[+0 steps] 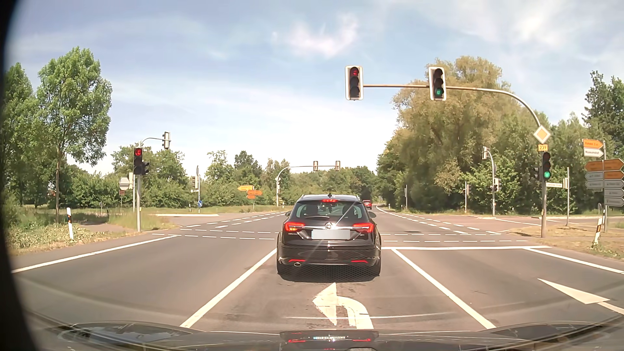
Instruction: Follow the waypoints while adhering to traffic rules and regulations
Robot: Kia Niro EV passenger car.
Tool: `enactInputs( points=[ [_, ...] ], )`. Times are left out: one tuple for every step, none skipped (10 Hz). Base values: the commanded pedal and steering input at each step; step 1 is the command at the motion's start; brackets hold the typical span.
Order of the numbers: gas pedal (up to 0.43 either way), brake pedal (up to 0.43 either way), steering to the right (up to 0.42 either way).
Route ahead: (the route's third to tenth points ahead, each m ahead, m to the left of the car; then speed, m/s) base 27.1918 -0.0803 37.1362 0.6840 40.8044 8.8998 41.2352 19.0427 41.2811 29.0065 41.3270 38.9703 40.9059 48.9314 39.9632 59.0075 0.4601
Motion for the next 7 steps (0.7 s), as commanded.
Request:
enactInputs(
  points=[
    [0.000, 0.000, 0.005],
    [0.000, 0.000, 0.005],
    [0.000, 0.000, 0.005],
    [0.000, 0.000, 0.005],
    [0.000, 0.000, 0.004],
    [0.000, 0.000, 0.005],
    [0.000, 0.000, 0.005]
  ],
)
